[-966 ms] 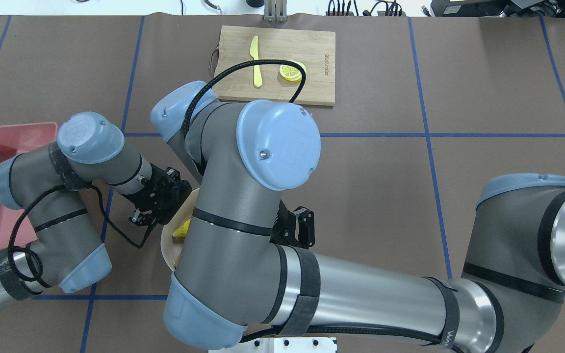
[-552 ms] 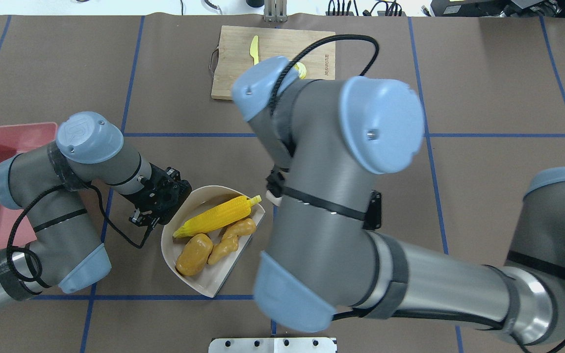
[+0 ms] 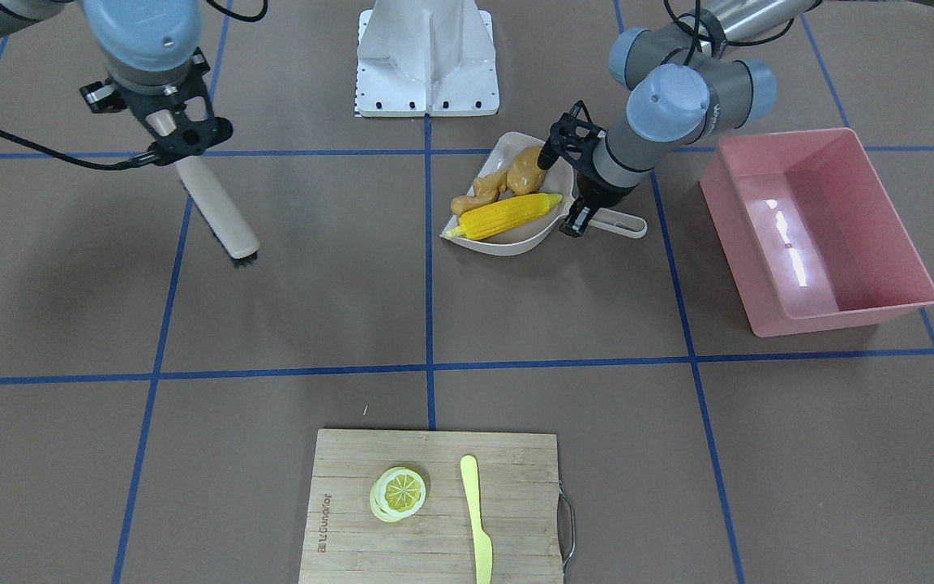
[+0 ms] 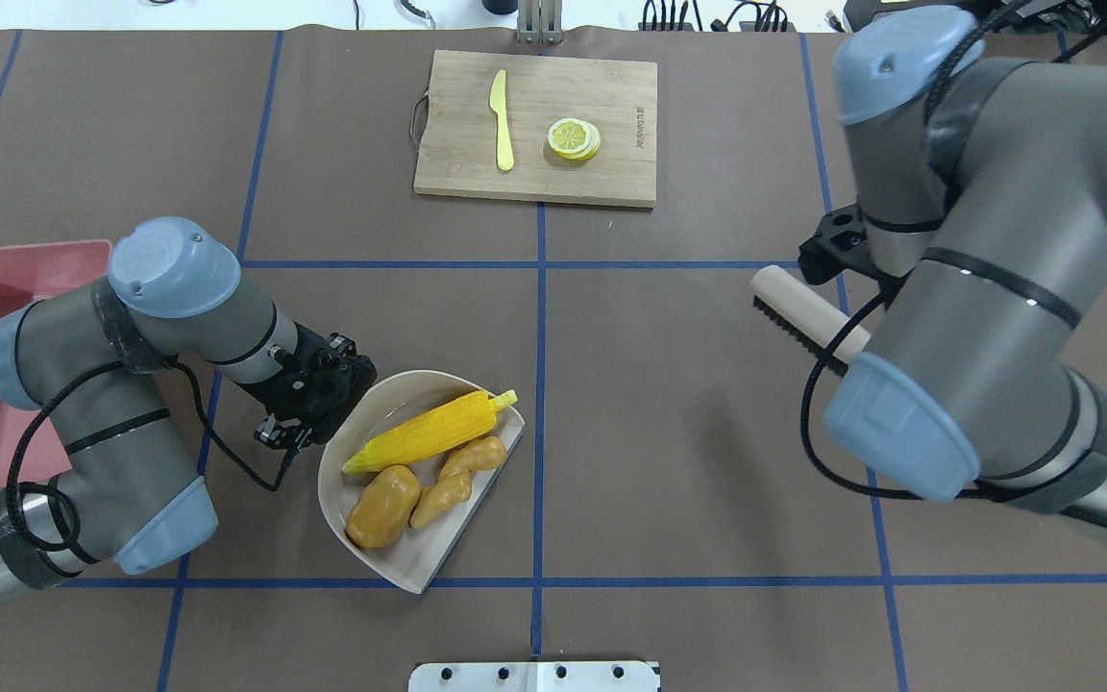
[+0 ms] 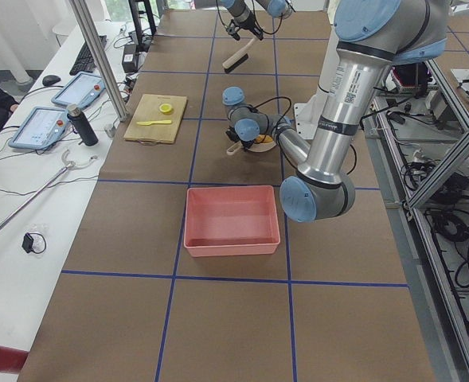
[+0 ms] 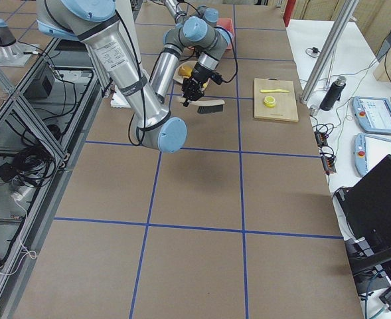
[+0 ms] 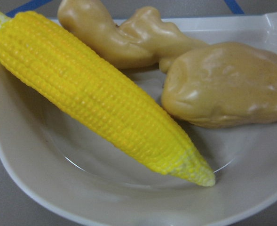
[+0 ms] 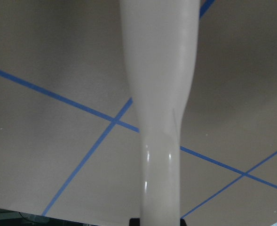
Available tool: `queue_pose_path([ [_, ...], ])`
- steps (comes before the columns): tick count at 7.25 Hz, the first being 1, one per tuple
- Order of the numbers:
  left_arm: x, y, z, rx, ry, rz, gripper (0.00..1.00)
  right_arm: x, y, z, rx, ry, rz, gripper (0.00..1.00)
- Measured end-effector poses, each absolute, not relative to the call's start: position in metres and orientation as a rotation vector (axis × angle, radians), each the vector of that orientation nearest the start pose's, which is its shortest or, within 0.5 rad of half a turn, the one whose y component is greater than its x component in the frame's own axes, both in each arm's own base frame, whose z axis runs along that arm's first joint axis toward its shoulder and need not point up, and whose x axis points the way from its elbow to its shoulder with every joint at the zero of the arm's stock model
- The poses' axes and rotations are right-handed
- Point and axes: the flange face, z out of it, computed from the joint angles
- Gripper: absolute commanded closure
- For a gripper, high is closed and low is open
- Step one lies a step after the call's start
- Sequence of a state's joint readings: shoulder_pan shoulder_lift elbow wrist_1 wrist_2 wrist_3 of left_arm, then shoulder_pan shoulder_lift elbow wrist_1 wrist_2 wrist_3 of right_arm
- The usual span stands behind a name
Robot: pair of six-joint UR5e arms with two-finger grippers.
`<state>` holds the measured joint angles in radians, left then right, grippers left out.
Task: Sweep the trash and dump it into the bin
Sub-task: 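Lift the brush away from the dustpan with the right gripper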
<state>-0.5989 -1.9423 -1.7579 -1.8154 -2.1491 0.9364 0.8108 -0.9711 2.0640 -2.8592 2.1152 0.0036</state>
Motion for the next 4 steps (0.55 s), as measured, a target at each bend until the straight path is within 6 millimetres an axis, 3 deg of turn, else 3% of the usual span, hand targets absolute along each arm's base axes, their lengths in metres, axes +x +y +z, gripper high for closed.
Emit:
queue_pose_path([
  [2,0.464,-0.41,0.332,0.934,0.724,1.96,1.0,-0.224,-0.446,0.339,-0.409,-0.515,-0.517,1.0],
  [4,0.462,-0.408,0.322,0.974,0.777,1.889,1.0,-0.188,-0.461,0.369,-0.403,-0.527,-0.436,1.0],
])
